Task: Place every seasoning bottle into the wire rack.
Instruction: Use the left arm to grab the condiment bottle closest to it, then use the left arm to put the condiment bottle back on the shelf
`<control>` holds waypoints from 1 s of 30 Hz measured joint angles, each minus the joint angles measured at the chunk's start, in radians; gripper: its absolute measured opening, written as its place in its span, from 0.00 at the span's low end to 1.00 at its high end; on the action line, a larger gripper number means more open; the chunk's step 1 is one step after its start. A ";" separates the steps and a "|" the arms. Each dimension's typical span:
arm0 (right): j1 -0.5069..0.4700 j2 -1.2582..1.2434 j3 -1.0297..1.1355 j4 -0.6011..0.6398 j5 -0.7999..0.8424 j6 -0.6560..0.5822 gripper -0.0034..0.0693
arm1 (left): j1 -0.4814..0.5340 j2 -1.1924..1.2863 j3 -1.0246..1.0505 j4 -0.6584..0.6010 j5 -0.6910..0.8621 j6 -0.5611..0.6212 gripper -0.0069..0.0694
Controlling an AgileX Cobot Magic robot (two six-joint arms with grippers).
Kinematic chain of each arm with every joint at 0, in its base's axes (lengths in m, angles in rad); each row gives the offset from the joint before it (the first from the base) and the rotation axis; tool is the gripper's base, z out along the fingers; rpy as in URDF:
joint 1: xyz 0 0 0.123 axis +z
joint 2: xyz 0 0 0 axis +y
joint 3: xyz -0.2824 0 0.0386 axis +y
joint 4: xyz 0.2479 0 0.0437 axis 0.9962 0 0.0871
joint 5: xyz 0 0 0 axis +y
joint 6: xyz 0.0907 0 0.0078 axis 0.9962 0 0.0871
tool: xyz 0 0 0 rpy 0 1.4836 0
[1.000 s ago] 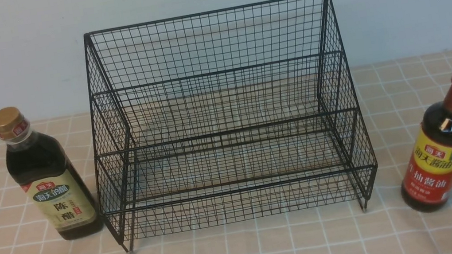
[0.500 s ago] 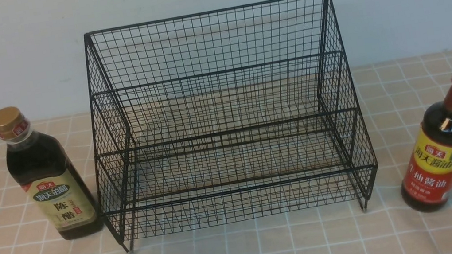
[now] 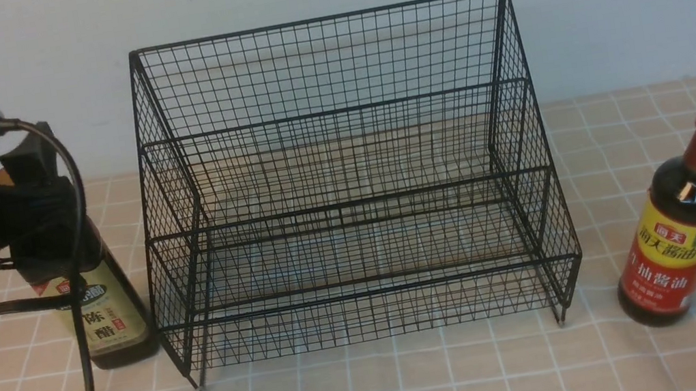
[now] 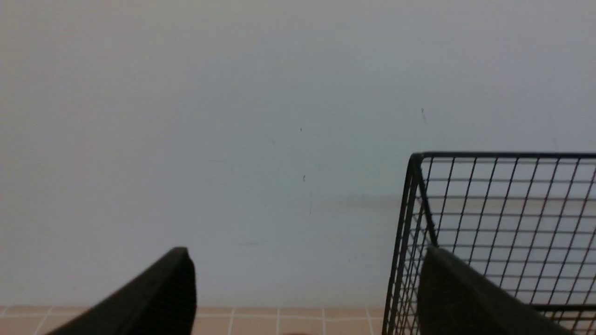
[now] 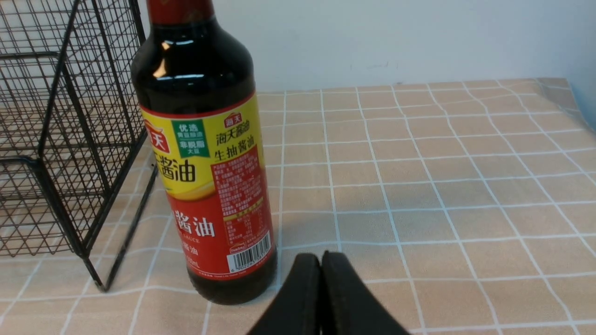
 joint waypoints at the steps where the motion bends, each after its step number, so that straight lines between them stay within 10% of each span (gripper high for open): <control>1: 0.000 0.000 0.000 0.000 0.000 0.000 0.03 | 0.000 0.027 0.000 -0.005 -0.013 0.000 0.86; 8: 0.000 0.000 0.000 0.000 0.000 0.000 0.03 | 0.000 0.125 -0.002 -0.034 -0.072 -0.015 0.81; 12: 0.000 0.000 0.000 0.000 0.000 0.000 0.03 | 0.000 0.134 -0.003 -0.035 -0.093 -0.021 0.49; 30: 0.000 0.000 0.000 0.000 0.000 0.000 0.03 | 0.000 -0.252 -0.177 -0.017 0.401 0.166 0.49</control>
